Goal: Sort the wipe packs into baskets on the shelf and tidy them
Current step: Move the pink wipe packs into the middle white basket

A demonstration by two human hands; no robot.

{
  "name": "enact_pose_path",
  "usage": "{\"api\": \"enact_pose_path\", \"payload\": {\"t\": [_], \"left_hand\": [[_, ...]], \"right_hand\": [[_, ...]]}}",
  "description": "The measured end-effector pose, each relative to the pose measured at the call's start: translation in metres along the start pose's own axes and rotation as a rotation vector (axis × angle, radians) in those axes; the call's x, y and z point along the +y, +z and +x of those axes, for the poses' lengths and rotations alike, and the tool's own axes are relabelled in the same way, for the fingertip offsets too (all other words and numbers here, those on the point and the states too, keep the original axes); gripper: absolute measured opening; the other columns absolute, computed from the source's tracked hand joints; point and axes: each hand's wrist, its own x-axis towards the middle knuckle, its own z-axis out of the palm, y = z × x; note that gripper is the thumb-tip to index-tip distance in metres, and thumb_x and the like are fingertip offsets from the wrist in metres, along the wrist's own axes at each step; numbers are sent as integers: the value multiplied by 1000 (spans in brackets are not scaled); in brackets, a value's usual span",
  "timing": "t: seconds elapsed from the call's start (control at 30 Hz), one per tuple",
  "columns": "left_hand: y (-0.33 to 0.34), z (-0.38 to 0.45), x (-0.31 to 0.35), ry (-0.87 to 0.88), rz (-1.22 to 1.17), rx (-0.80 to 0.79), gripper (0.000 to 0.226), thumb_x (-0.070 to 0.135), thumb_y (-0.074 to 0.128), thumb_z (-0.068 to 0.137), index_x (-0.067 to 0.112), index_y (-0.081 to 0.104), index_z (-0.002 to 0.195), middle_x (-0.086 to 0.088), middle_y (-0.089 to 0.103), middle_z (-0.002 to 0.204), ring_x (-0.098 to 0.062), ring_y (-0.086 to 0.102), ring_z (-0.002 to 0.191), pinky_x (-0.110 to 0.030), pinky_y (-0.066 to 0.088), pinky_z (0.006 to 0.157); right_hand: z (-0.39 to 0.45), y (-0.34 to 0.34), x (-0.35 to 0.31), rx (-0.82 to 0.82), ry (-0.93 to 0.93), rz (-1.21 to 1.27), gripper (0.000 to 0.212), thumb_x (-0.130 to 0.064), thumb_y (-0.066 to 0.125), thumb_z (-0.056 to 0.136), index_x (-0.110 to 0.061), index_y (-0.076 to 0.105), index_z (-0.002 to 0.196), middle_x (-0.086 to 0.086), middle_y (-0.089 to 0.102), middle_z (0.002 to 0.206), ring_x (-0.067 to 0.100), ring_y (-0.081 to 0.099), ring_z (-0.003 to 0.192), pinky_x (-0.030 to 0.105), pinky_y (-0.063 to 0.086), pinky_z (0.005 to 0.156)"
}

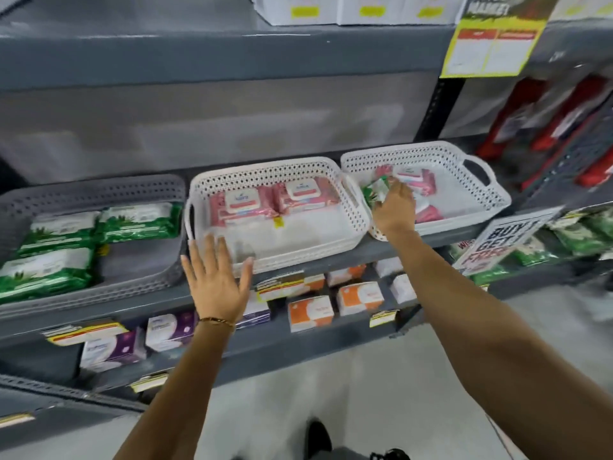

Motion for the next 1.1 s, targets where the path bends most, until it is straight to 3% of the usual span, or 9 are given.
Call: {"api": "enact_pose_path", "payload": {"t": [0.07, 0.13, 0.2, 0.27, 0.33, 0.63, 0.9, 1.0, 1.1], "left_hand": [[3, 0, 0, -31, 13, 14, 81, 64, 12, 87, 5, 34, 138, -22, 29, 148, -42, 15, 138, -57, 9, 112], [3, 0, 1, -53, 23, 18, 81, 65, 11, 86, 7, 31, 140, -22, 25, 150, -41, 12, 139, -55, 7, 113], [3, 0, 3, -69, 20, 21, 81, 65, 9, 86, 9, 28, 141, -21, 23, 151, -39, 9, 140, -53, 5, 114], [3, -1, 4, -80, 17, 27, 81, 66, 9, 85, 11, 26, 142, -20, 24, 151, -39, 9, 140, -52, 4, 114], [3, -1, 6, -94, 15, 30, 80, 65, 10, 86, 11, 27, 142, -20, 25, 150, -39, 9, 140, -53, 5, 114], [3, -2, 6, -101, 33, 26, 80, 65, 9, 86, 12, 26, 143, -19, 24, 151, -39, 10, 140, -51, 4, 114], [-4, -3, 0, -70, 44, -11, 83, 67, 5, 84, 11, 21, 144, -18, 19, 152, -35, 5, 142, -48, -2, 115], [-13, -4, -9, -46, 46, -18, 84, 66, 3, 85, 8, 22, 143, -19, 19, 152, -33, 5, 142, -45, -5, 115], [-25, -6, -26, -36, 44, -14, 85, 63, 0, 86, 3, 27, 140, -20, 25, 150, -35, 8, 141, -47, -1, 115]], "right_hand": [[9, -1, 12, -115, 26, -58, 74, -24, 52, 92, 5, 9, 145, 23, 15, 155, 33, 15, 144, 40, 13, 120], [16, 0, 17, -184, 45, -56, 71, -28, 58, 89, 6, 23, 141, 24, 30, 149, 35, 29, 138, 41, 26, 116], [19, 1, 19, -190, 36, -48, 47, -24, 63, 86, 4, 49, 120, 21, 56, 126, 34, 51, 119, 38, 45, 99], [20, -1, 18, -180, 18, -80, 27, -17, 65, 83, 0, 58, 102, 16, 65, 105, 32, 61, 102, 34, 49, 78], [22, -3, 14, -194, 3, -131, 20, -12, 65, 81, -1, 59, 97, 14, 66, 95, 31, 64, 96, 32, 47, 70], [21, 0, 5, -133, 52, -101, 33, -8, 64, 80, 3, 55, 110, 21, 60, 114, 33, 60, 103, 38, 54, 82], [12, -17, 2, 94, 14, 39, 72, -7, 68, 76, 1, 31, 138, 27, 53, 125, 41, 50, 116, 50, 47, 99], [6, -28, -19, 174, -1, 139, 71, -9, 69, 75, 0, 34, 136, 24, 56, 120, 39, 51, 114, 49, 48, 97], [-6, -34, -52, 94, -148, 275, 53, -11, 73, 71, -1, 50, 118, 19, 65, 109, 28, 60, 92, 35, 53, 78]]}}
